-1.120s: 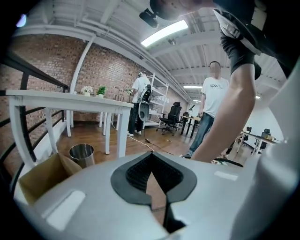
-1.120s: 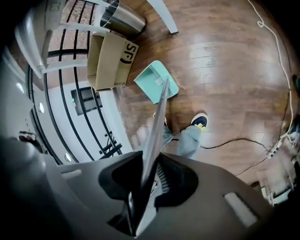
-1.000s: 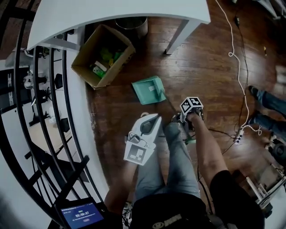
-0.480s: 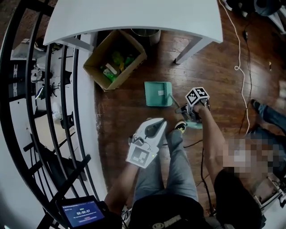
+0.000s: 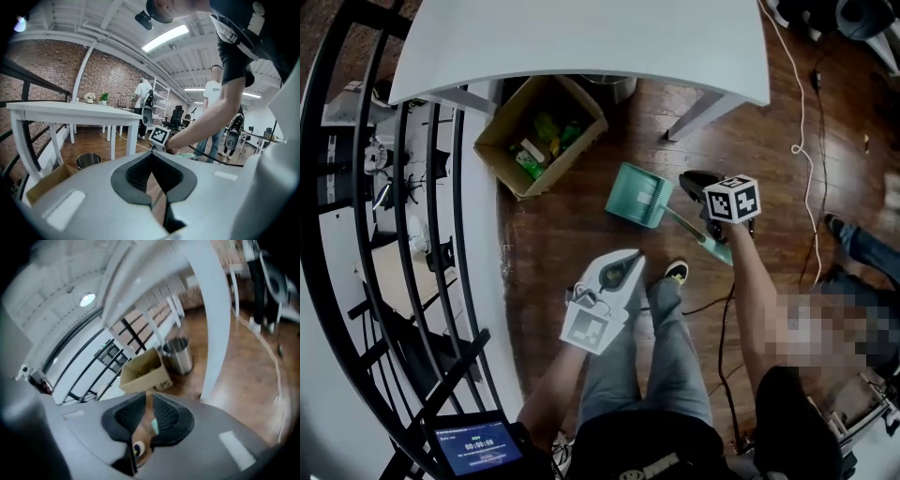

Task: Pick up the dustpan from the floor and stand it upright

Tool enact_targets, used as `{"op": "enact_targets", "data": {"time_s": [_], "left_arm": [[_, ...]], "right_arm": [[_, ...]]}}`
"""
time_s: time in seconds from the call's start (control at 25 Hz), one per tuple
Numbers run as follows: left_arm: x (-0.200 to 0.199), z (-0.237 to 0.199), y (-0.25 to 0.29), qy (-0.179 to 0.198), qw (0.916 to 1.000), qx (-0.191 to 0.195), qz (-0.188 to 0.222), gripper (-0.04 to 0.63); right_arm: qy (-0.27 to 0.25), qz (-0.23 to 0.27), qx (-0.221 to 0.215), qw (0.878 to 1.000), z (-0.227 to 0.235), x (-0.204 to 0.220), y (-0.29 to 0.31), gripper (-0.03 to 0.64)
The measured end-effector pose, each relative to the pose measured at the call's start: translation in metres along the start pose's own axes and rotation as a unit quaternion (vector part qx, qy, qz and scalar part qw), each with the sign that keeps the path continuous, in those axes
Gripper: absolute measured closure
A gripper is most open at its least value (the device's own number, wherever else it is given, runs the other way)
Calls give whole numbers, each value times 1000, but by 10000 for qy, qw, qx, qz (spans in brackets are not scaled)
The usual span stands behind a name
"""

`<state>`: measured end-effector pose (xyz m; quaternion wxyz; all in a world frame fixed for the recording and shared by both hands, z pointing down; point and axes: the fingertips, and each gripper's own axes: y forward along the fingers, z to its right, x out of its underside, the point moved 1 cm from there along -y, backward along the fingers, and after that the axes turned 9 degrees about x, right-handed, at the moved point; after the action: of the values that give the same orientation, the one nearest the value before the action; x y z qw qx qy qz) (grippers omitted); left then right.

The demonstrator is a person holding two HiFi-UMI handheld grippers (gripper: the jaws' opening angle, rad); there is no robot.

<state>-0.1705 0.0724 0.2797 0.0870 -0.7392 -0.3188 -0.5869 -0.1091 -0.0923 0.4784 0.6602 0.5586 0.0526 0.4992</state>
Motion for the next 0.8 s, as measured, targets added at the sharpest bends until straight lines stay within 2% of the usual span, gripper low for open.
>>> {"op": "enact_targets", "data": {"time_s": [0.04, 0.12, 0.2, 0.32, 0.4, 0.56, 0.64, 0.8], "left_arm": [[-3, -1, 1, -31, 10000, -12, 13, 584], [-12, -3, 2, -47, 10000, -12, 37, 584], [-28, -2, 4, 49, 10000, 44, 60, 584], [-68, 5, 0, 341, 9990, 165, 230, 584], [-92, 14, -9, 495, 9976, 168, 454, 583], [-142, 44, -20, 634, 9955, 88, 698, 583], [-171, 64, -27, 833, 9932, 174, 794, 583], [-222, 115, -55, 1206, 9854, 323, 1161, 583]], "right_arm": [[-439, 714, 220, 9962, 0, -23, -20, 615], [-1144, 1928, 360, 9739, -14, -62, -73, 614], [-1591, 2717, 267, 9488, -40, -92, -131, 614], [-1995, 3593, 155, 9115, -106, -116, -207, 614], [-2165, 3967, 192, 8918, -152, -112, -242, 614], [-2070, 4173, 226, 8846, -201, -92, -303, 614], [-1908, 4384, 178, 8781, -223, -91, -340, 614], [-2002, 4864, 255, 8501, -271, -91, -410, 614]]}}
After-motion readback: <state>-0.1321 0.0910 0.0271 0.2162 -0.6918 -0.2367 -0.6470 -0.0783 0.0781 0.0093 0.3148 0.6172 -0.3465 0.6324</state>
